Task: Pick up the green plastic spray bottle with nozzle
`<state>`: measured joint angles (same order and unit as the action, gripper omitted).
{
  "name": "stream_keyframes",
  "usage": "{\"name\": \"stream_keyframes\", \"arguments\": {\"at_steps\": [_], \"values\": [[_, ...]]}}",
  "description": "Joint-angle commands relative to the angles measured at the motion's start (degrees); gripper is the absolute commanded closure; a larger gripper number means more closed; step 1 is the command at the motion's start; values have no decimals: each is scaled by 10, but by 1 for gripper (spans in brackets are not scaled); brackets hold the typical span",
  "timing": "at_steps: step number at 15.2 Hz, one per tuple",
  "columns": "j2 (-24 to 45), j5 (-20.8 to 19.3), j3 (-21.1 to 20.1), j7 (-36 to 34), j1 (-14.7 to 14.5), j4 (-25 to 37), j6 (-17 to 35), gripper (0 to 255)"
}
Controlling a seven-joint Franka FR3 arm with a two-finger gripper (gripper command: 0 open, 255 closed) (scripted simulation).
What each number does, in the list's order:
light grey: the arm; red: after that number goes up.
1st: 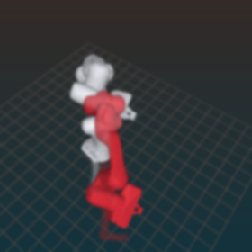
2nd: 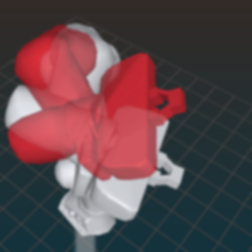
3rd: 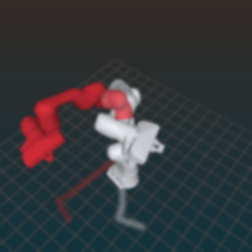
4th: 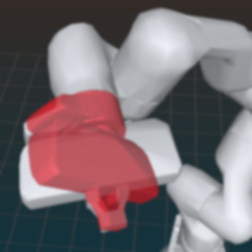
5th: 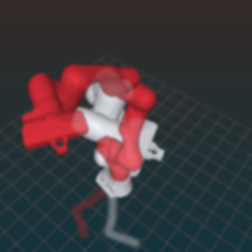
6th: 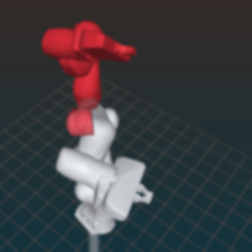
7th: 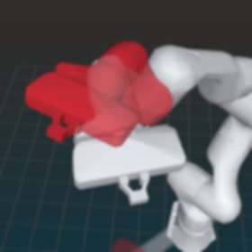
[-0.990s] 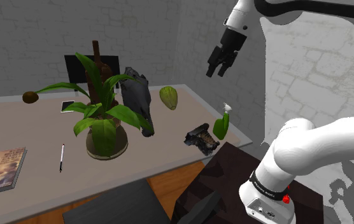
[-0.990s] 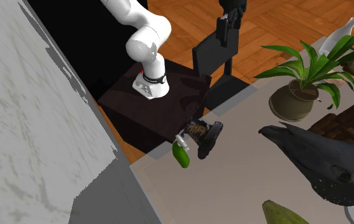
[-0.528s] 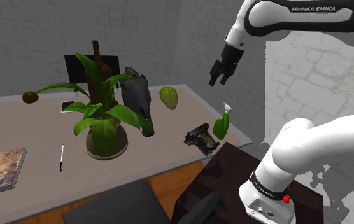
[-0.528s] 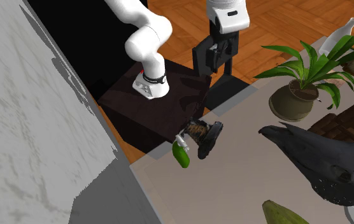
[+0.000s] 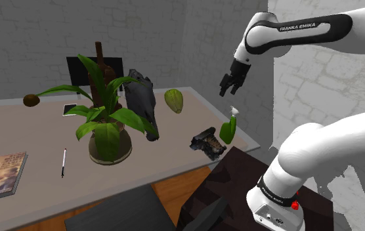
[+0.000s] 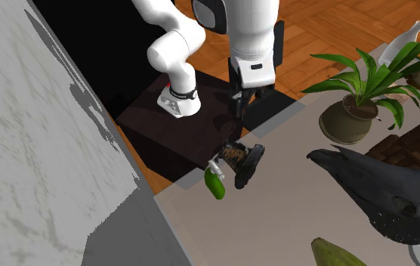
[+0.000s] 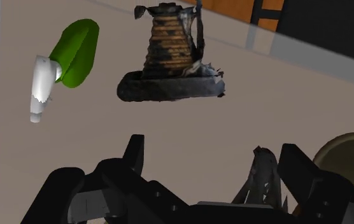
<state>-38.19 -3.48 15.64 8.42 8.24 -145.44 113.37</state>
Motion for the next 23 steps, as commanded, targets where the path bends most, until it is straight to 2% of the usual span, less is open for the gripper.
{"name": "stream_keyframes", "arguments": {"at_steps": [1,8,13,21,23], "values": [[24,-13,24,20,12,-4,26,0],[120,-38,93,72,39,2,109,0],[204,-34,145,116,49,22,166,0],[250,-13,162,137,41,-4,236,0],[250,-13,162,137,41,-4,236,0]]}}
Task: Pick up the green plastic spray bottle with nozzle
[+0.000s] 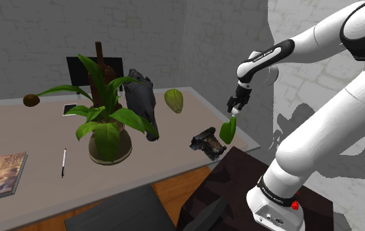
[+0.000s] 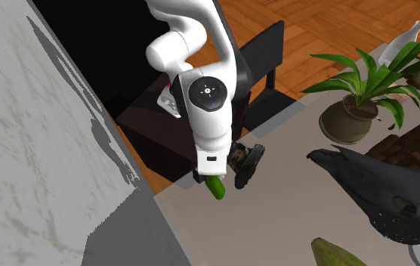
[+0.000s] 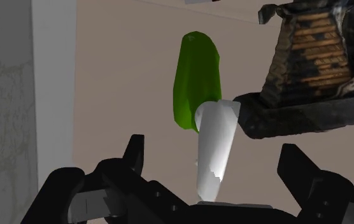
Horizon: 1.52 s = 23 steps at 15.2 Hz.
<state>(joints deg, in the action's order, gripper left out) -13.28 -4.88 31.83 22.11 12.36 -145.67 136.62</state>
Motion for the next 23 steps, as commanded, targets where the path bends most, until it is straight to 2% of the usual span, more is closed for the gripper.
{"name": "stream_keyframes", "arguments": {"at_steps": [1,10,23], "values": [[0,0,0,0,0,-3,3,255],[1,1,0,0,0,-2,3,255],[-66,-26,-24,-28,11,50,-111,255]]}}
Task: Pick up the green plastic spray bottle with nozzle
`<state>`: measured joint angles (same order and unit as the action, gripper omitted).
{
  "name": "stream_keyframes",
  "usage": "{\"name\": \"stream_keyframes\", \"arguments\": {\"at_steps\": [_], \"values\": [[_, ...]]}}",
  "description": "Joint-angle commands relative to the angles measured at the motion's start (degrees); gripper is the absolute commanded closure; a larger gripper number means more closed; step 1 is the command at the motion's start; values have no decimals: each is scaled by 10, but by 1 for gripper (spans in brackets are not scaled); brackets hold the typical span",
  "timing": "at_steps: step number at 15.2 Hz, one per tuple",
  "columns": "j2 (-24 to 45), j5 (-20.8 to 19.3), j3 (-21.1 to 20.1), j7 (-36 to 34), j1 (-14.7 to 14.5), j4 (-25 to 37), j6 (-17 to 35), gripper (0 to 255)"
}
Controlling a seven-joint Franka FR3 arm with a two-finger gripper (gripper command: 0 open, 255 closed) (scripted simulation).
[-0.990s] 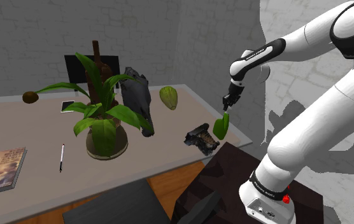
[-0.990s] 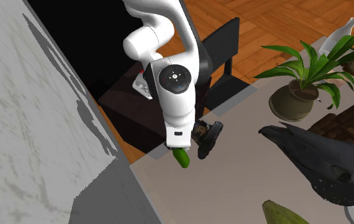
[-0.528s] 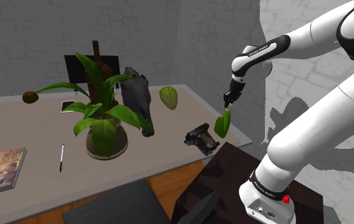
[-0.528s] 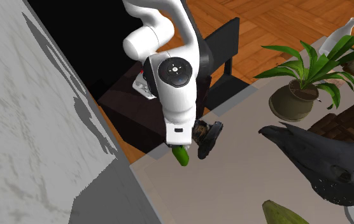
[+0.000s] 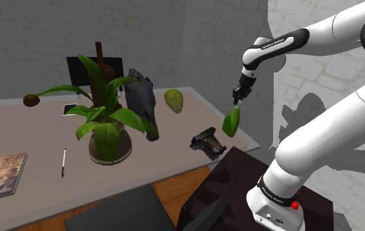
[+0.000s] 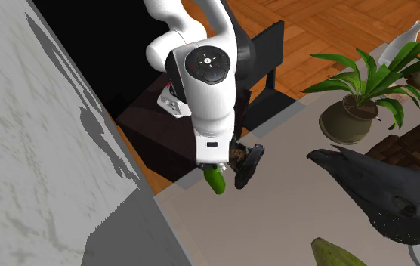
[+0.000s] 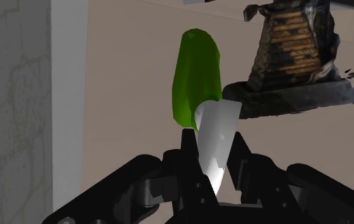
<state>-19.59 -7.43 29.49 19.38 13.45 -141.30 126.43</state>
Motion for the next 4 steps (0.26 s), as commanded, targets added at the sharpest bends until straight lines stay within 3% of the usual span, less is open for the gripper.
{"name": "stream_keyframes", "arguments": {"at_steps": [1,4], "values": [[-7,-2,-3,-2,1,11,-18,255],[-12,-3,-5,-3,1,17,-28,255]]}}
